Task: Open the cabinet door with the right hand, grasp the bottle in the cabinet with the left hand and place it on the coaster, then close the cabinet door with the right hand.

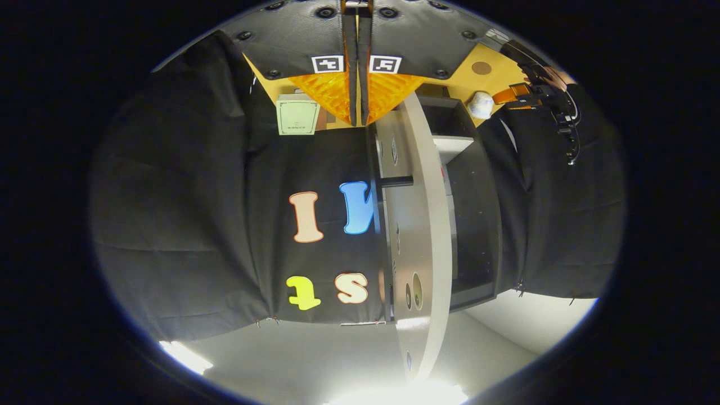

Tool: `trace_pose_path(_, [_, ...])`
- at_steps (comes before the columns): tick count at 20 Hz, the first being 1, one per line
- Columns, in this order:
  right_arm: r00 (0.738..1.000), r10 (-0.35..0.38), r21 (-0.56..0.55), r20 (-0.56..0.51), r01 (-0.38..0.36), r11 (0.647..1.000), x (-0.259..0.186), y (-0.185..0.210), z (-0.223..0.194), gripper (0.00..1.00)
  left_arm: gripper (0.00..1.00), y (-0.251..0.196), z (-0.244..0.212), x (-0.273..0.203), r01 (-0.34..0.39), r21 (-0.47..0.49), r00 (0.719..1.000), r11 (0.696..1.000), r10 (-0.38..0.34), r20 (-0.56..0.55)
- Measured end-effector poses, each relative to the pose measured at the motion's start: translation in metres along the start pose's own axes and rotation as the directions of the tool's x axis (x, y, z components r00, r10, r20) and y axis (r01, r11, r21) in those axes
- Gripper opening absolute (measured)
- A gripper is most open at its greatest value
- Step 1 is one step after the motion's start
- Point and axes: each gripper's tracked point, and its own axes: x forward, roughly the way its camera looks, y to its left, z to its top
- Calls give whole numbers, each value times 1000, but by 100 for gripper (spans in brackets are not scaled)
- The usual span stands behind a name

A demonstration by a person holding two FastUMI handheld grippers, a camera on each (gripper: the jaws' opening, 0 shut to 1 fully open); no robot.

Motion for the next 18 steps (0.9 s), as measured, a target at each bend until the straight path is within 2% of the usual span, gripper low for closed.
trace_pose_path(2, [998, -66, -3, 1, 66, 998, -9, -19, 2, 0, 85, 3, 8, 5, 6, 13, 1000, 1000, -6, 18])
trace_pose_path(3, [995, -95, 5, 7, 95, 996, -13, -29, 7, 3, 88, 5, 15, 15, 11, 20, 1000, 1000, -12, 27])
trace_pose_path(4, [992, -123, 18, 20, 123, 992, -11, -37, 14, 3, 85, 6, 22, 24, 16, 30, 999, 999, -17, 36])
trace_pose_path(6, [986, -160, 59, 46, 157, 986, -1, -51, 23, 0, 85, 9, 40, 36, 16, 64, 998, 998, -20, 66])
trace_pose_path(7, [984, -174, 70, 47, 170, 983, 5, -57, 24, 3, 87, 8, 48, 42, 17, 80, 997, 997, -23, 78])
trace_pose_path(9, [977, -209, 67, 46, 206, 976, 18, -70, 26, 0, 85, 0, 66, 58, 30, 103, 995, 994, -40, 96])
trace_pose_path(11, [970, -240, 44, 44, 238, 970, 37, -81, 28, 4, 85, -7, 89, 77, 46, 117, 991, 992, -60, 124])
trace_pose_path(12, [967, -254, 45, 28, 252, 967, 48, -88, 26, 0, 85, -11, 101, 88, 48, 122, 989, 991, -65, 133])
trace_pose_path(13, [966, -257, 54, 15, 255, 965, 57, -89, 23, 3, 87, -14, 111, 98, 54, 122, 988, 991, -71, 140])
trace_pose_path(17, [963, -269, 105, -1, 268, 958, 94, -105, 18, 39, 85, -25, 146, 144, 74, 105, 982, 992, -91, 166])
trace_pose_path(18, [964, -266, 122, -9, 265, 957, 102, -109, 16, 58, 85, -28, 158, 157, 77, 105, 980, 992, -95, 177])
